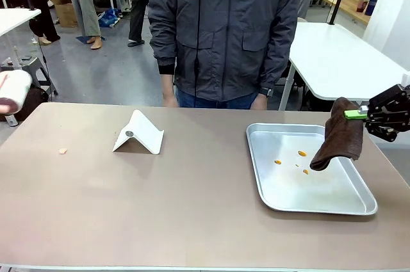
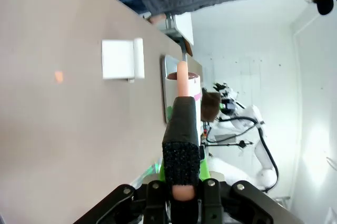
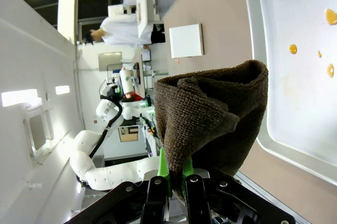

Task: Clean the surface of the table.
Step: If a person points to the right, clean the right side of the table with your right hand, and if they point to the left, clean the left side with your left hand.

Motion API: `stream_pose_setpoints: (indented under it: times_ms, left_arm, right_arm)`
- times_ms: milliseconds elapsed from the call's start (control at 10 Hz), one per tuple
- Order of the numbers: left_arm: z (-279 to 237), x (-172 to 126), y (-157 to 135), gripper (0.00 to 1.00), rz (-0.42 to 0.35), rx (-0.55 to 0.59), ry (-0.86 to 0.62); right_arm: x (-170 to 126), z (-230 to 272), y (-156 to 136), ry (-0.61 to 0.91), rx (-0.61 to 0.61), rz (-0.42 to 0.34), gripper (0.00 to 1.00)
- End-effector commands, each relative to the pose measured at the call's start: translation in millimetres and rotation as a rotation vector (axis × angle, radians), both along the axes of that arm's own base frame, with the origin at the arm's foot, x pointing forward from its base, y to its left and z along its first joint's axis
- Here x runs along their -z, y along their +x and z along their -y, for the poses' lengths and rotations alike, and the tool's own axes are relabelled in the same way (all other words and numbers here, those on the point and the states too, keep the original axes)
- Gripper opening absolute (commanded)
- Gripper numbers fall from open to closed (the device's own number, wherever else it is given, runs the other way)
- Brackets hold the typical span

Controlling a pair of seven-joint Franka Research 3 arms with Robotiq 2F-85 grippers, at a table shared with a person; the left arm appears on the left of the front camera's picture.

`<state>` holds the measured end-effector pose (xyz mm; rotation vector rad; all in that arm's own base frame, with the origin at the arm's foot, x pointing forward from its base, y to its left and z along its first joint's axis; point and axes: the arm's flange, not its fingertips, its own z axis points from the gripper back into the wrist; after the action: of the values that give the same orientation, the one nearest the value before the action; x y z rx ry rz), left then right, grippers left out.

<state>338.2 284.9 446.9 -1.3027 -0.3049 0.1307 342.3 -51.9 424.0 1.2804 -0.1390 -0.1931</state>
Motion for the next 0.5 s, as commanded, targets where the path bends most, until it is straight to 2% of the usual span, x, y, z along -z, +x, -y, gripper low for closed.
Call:
stream_pose_setpoints:
  times_ms: [0,200,400]
  left_arm:
    - [-27,12,-26,0.22,0.019,0.006,0.004]
    - [-39,34,-52,0.22,0.021,0.007,0.007]
    - [-43,43,-55,0.22,0.009,0.007,-0.001]
  right_arm:
    - [-6,-2,-1,0.020,0.005,-0.009,0.00]
    - [-6,-2,-1,0.020,0.005,-0.009,0.00]
    - [-6,-2,-1,0.020,0.005,-0.009,0.00]
